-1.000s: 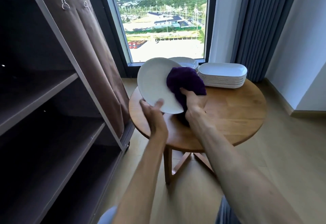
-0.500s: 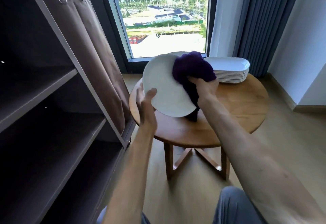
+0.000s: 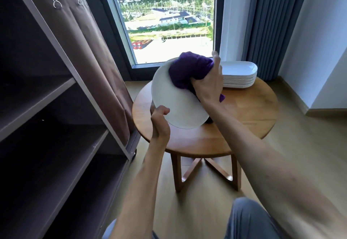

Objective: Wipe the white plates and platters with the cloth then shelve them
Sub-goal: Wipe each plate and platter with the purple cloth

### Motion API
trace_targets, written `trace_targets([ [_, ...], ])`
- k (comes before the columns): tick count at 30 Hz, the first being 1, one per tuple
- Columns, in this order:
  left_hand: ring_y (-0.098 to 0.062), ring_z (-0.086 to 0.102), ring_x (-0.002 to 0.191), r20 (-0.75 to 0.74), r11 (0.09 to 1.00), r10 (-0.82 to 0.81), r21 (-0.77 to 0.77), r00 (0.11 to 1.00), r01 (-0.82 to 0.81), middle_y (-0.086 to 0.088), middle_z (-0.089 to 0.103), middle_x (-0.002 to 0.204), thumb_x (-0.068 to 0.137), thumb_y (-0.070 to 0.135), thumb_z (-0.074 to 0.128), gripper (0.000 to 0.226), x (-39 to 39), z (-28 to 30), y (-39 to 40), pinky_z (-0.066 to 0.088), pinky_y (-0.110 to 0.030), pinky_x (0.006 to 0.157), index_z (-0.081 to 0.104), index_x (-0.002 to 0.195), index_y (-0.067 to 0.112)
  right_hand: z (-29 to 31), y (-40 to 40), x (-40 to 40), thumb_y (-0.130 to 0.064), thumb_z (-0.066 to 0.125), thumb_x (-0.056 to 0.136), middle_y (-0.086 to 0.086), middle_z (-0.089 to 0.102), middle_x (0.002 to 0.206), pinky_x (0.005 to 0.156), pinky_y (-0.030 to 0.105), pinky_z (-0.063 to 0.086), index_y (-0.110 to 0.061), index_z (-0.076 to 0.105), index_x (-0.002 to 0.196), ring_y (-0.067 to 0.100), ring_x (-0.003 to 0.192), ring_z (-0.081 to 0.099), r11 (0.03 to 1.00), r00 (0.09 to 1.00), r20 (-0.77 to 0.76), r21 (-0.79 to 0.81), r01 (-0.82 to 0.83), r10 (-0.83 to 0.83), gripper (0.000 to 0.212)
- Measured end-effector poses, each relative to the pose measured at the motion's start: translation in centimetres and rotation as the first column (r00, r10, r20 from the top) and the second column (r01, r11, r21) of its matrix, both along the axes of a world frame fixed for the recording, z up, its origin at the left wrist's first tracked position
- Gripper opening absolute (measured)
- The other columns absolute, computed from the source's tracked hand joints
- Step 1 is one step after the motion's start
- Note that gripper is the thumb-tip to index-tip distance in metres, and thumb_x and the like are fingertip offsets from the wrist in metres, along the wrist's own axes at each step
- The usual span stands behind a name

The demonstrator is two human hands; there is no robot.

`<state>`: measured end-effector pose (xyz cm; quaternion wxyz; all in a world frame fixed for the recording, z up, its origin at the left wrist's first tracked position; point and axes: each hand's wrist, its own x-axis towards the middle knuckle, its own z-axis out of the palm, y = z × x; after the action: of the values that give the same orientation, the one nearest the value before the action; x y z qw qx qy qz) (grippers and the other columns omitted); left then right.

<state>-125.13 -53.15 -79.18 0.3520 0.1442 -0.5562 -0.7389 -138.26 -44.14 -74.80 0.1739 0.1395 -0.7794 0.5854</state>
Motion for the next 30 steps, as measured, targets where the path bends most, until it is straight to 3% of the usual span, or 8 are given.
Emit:
trace_targets([
  [4,-0.021,0.071,0.088,-0.083,0.998,-0.032,0.043,0.996,0.035,0.000,0.075,0.096,0.062,0.012,0.051,0.075,-0.4,1.6,0.2,0.058,-0.033,0.066,0.050,0.135,-0.003,0.4,-1.0,1.5,-0.011,0.074,0.070,0.012,0.048,0.127,0.084,0.040,0.052,-0.016,0.037,0.146,0.028,0.108,0.053,0.998,0.990,-0.120,-0.011,0.066,-0.067,0.086],
  [7,-0.030,0.067,0.099,-0.091,0.995,-0.082,0.041,0.992,0.086,-0.011,0.071,0.115,0.064,0.013,0.055,0.084,-0.7,2.7,0.0,0.057,-0.031,0.069,0.047,0.147,0.004,0.3,-1.5,2.5,-0.014,0.074,0.067,0.010,0.048,0.124,0.084,0.037,0.048,-0.014,0.047,0.134,0.027,0.109,0.050,0.997,0.988,-0.145,-0.070,0.045,-0.054,0.072],
  [11,-0.030,0.067,0.112,-0.098,0.980,-0.196,-0.004,0.976,0.197,-0.011,0.071,0.120,0.082,0.020,0.060,0.060,-1.5,3.4,0.3,0.056,-0.031,0.084,0.056,0.141,0.006,1.0,-2.4,4.0,-0.022,0.074,0.072,0.013,0.054,0.117,0.093,0.044,0.047,-0.011,0.062,0.122,0.030,0.107,0.053,0.987,0.968,-0.202,-0.028,-0.157,0.148,0.052],
  [14,-0.028,0.067,0.117,-0.139,0.987,-0.144,0.048,0.980,0.152,-0.012,0.071,0.120,0.082,0.018,0.061,0.060,-2.1,3.7,0.1,0.054,-0.031,0.091,0.055,0.140,0.002,1.1,-2.5,4.7,-0.010,0.070,0.081,0.015,0.058,0.104,0.084,0.053,0.049,-0.003,0.067,0.100,0.029,0.093,0.059,0.930,0.912,-0.216,-0.042,-0.366,0.349,0.020],
  [18,-0.021,0.069,0.090,-0.140,0.990,-0.115,0.070,0.983,0.126,-0.007,0.070,0.094,0.064,0.007,0.056,0.060,-2.0,3.5,-0.9,0.056,-0.027,0.075,0.057,0.123,-0.005,0.4,-0.9,4.5,-0.023,0.066,0.088,0.007,0.058,0.098,0.082,0.048,0.048,-0.011,0.070,0.089,0.026,0.092,0.058,0.876,0.851,-0.218,0.183,-0.445,0.478,0.013],
  [23,-0.024,0.063,0.091,-0.063,0.990,-0.074,0.116,0.995,0.081,-0.006,0.068,0.096,0.049,0.013,0.059,0.079,-1.5,2.7,-1.2,0.053,-0.033,0.078,0.059,0.127,-0.003,-1.3,-0.6,4.5,-0.051,0.048,0.092,0.007,0.069,0.095,0.085,0.042,0.041,-0.022,0.073,0.099,0.033,0.090,0.063,0.878,0.936,-0.255,0.468,-0.098,0.241,0.039],
  [26,-0.021,0.066,0.091,-0.063,0.994,-0.104,0.016,0.993,0.105,0.000,0.073,0.100,0.046,0.018,0.062,0.078,-1.0,1.9,-0.3,0.056,-0.031,0.075,0.071,0.123,0.024,-0.1,-1.1,2.9,-0.038,0.052,0.090,0.011,0.070,0.091,0.083,0.045,0.048,-0.014,0.053,0.121,0.038,0.088,0.065,0.953,0.993,-0.119,0.302,0.031,0.005,0.040],
  [30,-0.026,0.064,0.106,-0.065,0.984,-0.160,-0.092,0.985,0.154,-0.003,0.071,0.115,0.056,0.021,0.063,0.071,-1.3,3.2,-0.2,0.056,-0.031,0.080,0.069,0.125,0.036,1.2,-1.6,2.0,-0.030,0.053,0.091,0.009,0.068,0.088,0.069,0.040,0.045,-0.016,0.046,0.121,0.038,0.083,0.063,0.986,0.996,-0.084,0.166,0.003,0.011,0.034],
])
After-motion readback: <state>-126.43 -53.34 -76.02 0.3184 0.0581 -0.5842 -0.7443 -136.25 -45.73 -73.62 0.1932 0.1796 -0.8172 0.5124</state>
